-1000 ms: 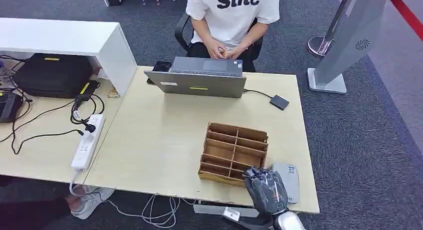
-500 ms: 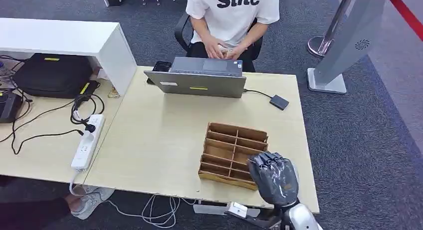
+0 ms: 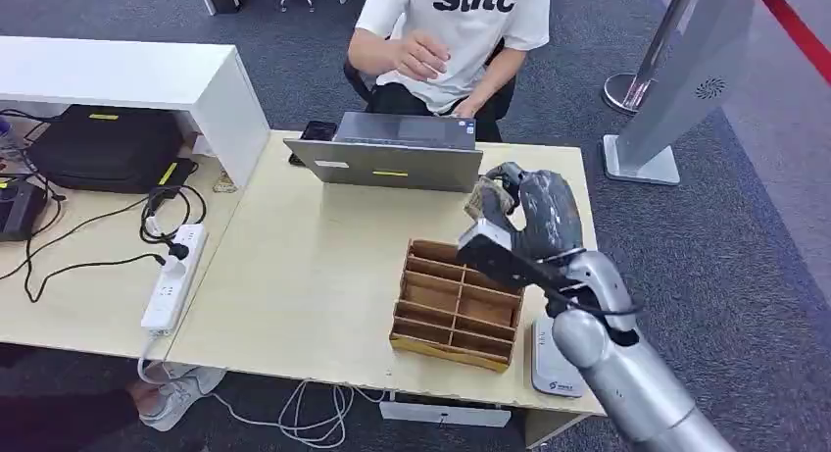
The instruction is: Pass the card to the sensor for recognition and then transmit it.
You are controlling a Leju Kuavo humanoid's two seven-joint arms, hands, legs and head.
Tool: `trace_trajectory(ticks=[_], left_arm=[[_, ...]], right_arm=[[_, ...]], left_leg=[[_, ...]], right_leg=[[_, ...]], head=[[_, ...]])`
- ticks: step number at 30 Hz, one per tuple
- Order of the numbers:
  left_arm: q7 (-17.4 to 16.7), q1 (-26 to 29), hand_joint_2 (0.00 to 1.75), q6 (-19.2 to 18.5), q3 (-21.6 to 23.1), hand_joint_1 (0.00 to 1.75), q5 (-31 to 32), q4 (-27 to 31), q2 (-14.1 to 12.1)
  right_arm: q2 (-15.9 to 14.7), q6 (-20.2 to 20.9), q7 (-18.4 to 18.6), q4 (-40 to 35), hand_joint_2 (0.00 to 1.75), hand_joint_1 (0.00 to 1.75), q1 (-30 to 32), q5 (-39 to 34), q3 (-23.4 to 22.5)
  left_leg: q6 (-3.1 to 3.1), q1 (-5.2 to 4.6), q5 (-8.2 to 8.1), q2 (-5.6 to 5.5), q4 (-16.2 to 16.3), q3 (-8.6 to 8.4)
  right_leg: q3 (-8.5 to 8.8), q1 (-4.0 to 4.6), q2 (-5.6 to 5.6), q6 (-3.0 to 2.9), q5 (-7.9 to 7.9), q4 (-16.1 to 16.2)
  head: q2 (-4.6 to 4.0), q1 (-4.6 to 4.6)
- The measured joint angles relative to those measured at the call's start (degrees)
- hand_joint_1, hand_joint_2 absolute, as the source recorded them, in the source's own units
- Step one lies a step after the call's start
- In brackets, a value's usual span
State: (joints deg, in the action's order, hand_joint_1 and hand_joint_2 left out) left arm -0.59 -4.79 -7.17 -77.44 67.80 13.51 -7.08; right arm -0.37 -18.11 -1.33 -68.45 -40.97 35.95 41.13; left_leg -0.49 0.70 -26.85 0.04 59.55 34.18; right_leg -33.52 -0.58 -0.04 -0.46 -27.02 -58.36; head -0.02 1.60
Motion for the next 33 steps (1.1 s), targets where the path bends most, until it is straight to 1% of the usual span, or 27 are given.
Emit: trace_trajectory(ticks=[2, 5, 7, 9, 12, 13, 14, 15, 18, 19, 24, 30, 31, 33], left_arm=[[0.0, -0.2, 1.75, -0.4, 0.5, 0.0, 0.4, 0.0, -0.1], [-0.6, -0.6, 1.75, -0.6, 1.4, 0.0, 1.3, 0.0, -0.1], [-1.2, -0.9, 1.75, -0.5, 1.8, 0.0, 1.4, 0.0, -0.1], [-1.5, -1.4, 1.75, -0.6, 2.4, 0.0, 1.9, 0.0, 0.0], [-1.8, -1.8, 1.75, -0.8, 2.8, 0.0, 2.2, -0.1, 0.2], [-1.9, -1.9, 1.75, -0.9, 2.9, 0.0, 2.2, -0.1, 0.2], [-1.9, -2.0, 1.75, -0.9, 3.1, 0.0, 2.3, -0.1, 0.2], [-2.0, -2.0, 1.75, -0.9, 3.3, 0.0, 2.4, -0.1, 0.3], [-2.0, -2.1, 1.75, -1.0, 3.6, 0.0, 2.4, -0.1, 0.5], [-2.0, -2.2, 1.75, -1.1, 3.6, 0.0, 2.4, -0.1, 0.5], [-2.0, -2.2, 1.75, -1.1, 3.6, 0.0, 2.2, -0.1, 0.5], [-2.0, -2.0, 1.75, -0.9, 3.6, 0.0, 1.9, -0.2, 0.5], [-2.0, -2.0, 1.75, -0.8, 3.6, 0.0, 1.7, -0.3, 0.5], [-2.0, -1.7, 1.75, -0.6, 3.6, 0.0, 1.4, -0.3, 0.4]], right_arm=[[1.5, 1.7, 1.4, 5.5, 1.75, 1.75, -5.0, -0.7, 0.0], [3.7, 2.7, 4.4, 13.6, 1.75, 1.75, -11.4, -0.6, 0.0], [4.8, 3.0, 5.7, 17.7, 1.75, 1.75, -14.3, 0.1, 0.0], [6.4, 3.1, 7.0, 23.3, 1.75, 1.75, -17.1, 1.8, 0.2], [7.6, 2.9, 7.4, 27.8, 1.75, 1.75, -19.4, 3.2, 0.7], [8.1, 2.8, 7.3, 29.2, 1.75, 1.54, -19.9, 3.2, 0.8], [8.5, 2.6, 7.2, 30.4, 1.75, 0.91, -20.4, 3.1, 0.8], [8.8, 2.7, 6.9, 31.3, 1.75, 0.0, -20.7, 2.9, 0.8], [9.7, 3.0, 5.1, 33.2, 1.75, 0.0, -20.9, 0.5, 0.7], [10.0, 3.2, 4.0, 33.5, 0.0, 0.0, -20.9, -1.1, 0.4], [10.9, 5.5, 0.6, 34.6, 0.0, 0.0, -20.8, -7.1, -2.1], [10.7, 5.8, -1.5, 35.4, 0.0, 0.0, -20.4, -12.9, -5.7], [10.4, 5.8, -2.0, 35.5, 1.75, 0.0, -20.2, -14.5, -6.8], [9.6, 5.8, -3.1, 35.6, 1.75, 0.0, -19.5, -18.3, -9.4]], left_leg=[[0.0, 0.0, 0.08, -0.03, 0.0, 0.01], [-0.02, 0.0, 0.1, -0.06, 0.0, 0.02], [-0.02, 0.0, 0.1, -0.08, 0.0, 0.03], [-0.02, 0.0, 0.1, -0.09, 0.0, 0.04], [-0.02, 0.0, 0.09, -0.08, 0.0, 0.04], [-0.02, 0.0, 0.09, -0.07, 0.0, 0.04], [-0.02, 0.0, 0.09, -0.07, 0.0, 0.04], [-0.02, 0.0, 0.09, -0.07, 0.0, 0.04], [-0.02, 0.0, 0.09, -0.04, 0.0, 0.03], [-0.02, 0.0, 0.09, -0.05, 0.0, 0.04], [-0.02, 0.0, 0.09, -0.06, 0.0, 0.04], [-0.02, -0.01, 0.09, -0.05, 0.0, 0.04], [-0.02, -0.01, 0.09, -0.05, 0.0, 0.04], [-0.02, -0.01, 0.09, -0.08, 0.0, 0.05]], right_leg=[[-0.01, 0.0, -0.03, -0.02, 0.02, 0.0], [-0.02, 0.0, -0.05, -0.03, 0.04, 0.0], [-0.02, 0.0, -0.05, -0.03, 0.04, 0.0], [-0.03, 0.0, -0.06, -0.03, 0.04, 0.0], [-0.03, 0.0, -0.04, -0.03, 0.04, 0.0], [-0.04, 0.0, -0.03, -0.03, 0.04, 0.0], [-0.04, 0.0, -0.03, -0.03, 0.04, 0.0], [-0.04, 0.0, -0.04, -0.03, 0.04, 0.0], [-0.05, 0.0, -0.01, -0.03, 0.04, 0.0], [-0.06, 0.0, -0.02, -0.03, 0.04, 0.0], [-0.07, 0.0, -0.03, -0.03, 0.04, 0.0], [-0.07, 0.0, -0.02, -0.03, 0.04, 0.0], [-0.07, 0.0, -0.03, -0.03, 0.04, 0.0], [-0.06, 0.0, -0.06, -0.03, 0.04, 0.0]], head=[[0.0, 0.02], [0.0, 0.07], [0.0, 0.02], [0.0, 0.02], [0.0, 0.02], [0.0, 0.04], [0.0, 0.02], [0.0, 0.02], [0.0, 0.04], [0.0, 0.02], [0.0, 0.04], [0.0, 0.02], [0.0, 0.02], [0.0, 0.0]])
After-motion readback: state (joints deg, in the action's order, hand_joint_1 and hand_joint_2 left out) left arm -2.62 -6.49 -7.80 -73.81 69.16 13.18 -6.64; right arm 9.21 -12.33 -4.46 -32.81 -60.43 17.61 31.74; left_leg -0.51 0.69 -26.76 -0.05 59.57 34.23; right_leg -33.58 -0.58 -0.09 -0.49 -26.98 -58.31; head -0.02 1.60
